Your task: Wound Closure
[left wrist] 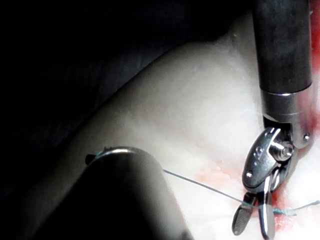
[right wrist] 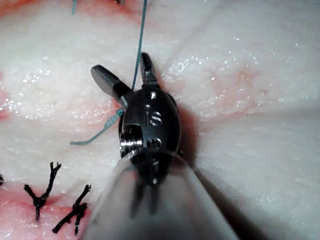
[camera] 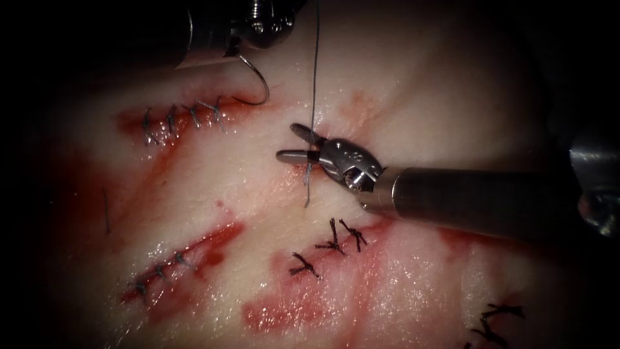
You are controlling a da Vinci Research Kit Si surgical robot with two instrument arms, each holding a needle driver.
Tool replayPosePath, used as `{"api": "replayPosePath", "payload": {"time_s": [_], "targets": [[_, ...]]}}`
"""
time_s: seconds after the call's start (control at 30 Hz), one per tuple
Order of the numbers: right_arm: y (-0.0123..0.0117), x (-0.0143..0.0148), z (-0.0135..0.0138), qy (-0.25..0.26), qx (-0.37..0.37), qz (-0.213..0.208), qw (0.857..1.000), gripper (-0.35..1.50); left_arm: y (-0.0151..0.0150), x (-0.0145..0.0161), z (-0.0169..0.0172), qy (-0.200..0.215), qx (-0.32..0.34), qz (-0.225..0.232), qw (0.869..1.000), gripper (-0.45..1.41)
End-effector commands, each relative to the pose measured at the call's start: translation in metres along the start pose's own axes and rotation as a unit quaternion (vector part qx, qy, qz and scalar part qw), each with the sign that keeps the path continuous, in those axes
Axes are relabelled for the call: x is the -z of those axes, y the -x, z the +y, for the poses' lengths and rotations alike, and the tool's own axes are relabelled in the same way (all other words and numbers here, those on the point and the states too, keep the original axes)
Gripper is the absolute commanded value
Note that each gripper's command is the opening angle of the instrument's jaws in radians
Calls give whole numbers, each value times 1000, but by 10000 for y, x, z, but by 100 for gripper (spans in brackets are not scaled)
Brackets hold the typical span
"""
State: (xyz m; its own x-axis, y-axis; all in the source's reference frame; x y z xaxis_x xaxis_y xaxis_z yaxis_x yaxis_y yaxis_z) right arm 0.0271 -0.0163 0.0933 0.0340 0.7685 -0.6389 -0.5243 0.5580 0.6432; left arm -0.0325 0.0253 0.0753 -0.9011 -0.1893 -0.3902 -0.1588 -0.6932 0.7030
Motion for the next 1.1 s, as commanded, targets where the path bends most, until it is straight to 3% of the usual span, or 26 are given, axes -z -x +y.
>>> {"api": "replayPosePath", "payload": {"time_s": [0.03,0.13,0.47,0.5,0.57,0.6,0.83,0.87,0.9,0.93,0.97,1.03,1.1], "targets": [[0,-15,-3,-1,0,1,1000,143,-4,-9,-6,-2,-2,0,1000,-45],[-1,-21,-6,-4,9,0,1000,142,-6,-6,-8,-4,-1,-2,1000,-45],[-4,-28,-8,-15,25,-4,1000,105,-13,-1,-7,-7,-4,2,1000,-45],[-4,-28,-9,-14,31,-4,999,91,-13,0,-7,-7,-3,3,1000,-45],[-3,-27,-9,-17,43,-4,999,-1,-15,0,-7,-7,-3,3,1000,-45],[-4,-26,-10,-22,57,-5,998,-35,-16,1,-6,-7,-3,3,1000,-45],[-15,-25,-7,-24,94,2,995,-35,-20,7,-3,-10,-5,7,1000,-45],[-17,-24,-7,-26,93,9,995,-28,-19,8,-3,-10,-5,7,1000,-45],[-19,-24,-7,-28,93,15,995,22,-19,8,-3,-9,-8,8,1000,-45],[-20,-23,-6,-31,92,20,995,56,-18,8,-3,-9,-8,8,1000,-45],[-22,-17,-6,-15,90,30,995,141,-17,9,-4,-9,-11,9,1000,-45],[-22,-1,-4,14,88,35,995,146,-16,8,-5,-9,-10,11,1000,-45],[-24,16,0,11,87,30,996,145,-16,8,-6,-8,-13,11,1000,-45]]}}
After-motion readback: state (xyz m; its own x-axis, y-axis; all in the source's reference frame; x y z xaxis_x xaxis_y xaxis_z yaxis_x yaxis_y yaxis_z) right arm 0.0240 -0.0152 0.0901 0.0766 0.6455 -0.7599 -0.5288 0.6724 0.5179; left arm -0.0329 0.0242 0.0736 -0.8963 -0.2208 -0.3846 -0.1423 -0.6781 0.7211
